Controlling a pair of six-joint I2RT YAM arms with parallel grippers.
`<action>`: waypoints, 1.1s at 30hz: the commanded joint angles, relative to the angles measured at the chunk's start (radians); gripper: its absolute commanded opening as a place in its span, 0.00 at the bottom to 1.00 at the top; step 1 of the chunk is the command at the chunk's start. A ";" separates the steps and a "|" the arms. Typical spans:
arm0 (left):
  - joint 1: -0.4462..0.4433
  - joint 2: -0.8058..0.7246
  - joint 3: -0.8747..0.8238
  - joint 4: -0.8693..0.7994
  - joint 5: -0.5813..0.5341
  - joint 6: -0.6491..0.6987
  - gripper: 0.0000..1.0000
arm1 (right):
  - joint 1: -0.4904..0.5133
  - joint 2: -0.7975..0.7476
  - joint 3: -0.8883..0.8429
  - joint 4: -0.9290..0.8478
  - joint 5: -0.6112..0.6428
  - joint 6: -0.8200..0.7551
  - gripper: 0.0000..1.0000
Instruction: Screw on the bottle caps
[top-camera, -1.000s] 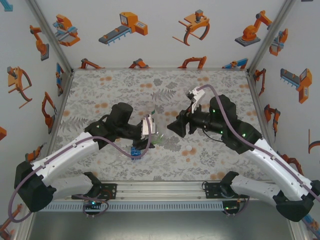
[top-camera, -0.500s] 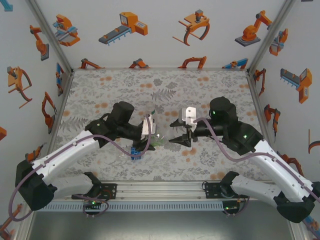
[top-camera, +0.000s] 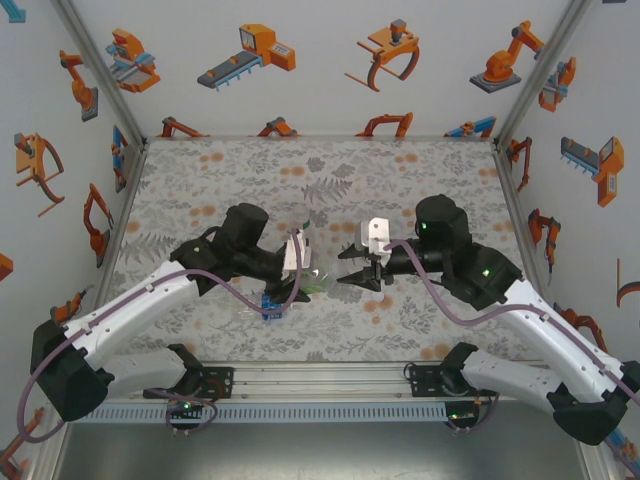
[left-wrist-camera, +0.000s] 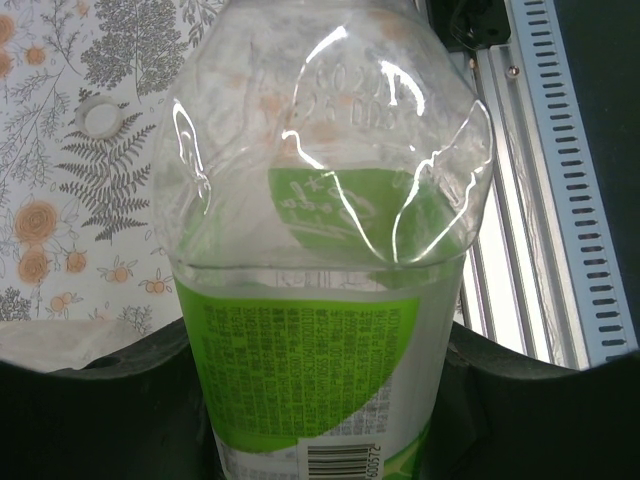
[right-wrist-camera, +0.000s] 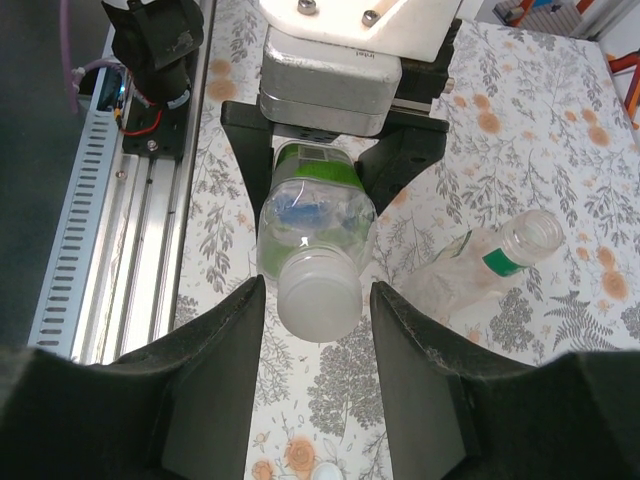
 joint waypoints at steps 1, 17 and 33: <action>-0.006 -0.018 0.023 -0.012 0.040 0.021 0.00 | 0.008 0.002 -0.011 0.029 -0.002 -0.009 0.45; -0.007 -0.021 0.018 -0.003 0.041 0.023 0.00 | 0.009 0.015 -0.021 0.065 0.080 0.158 0.17; -0.007 0.011 -0.036 0.218 -0.138 -0.053 0.00 | 0.009 0.002 -0.086 0.067 0.633 1.481 0.00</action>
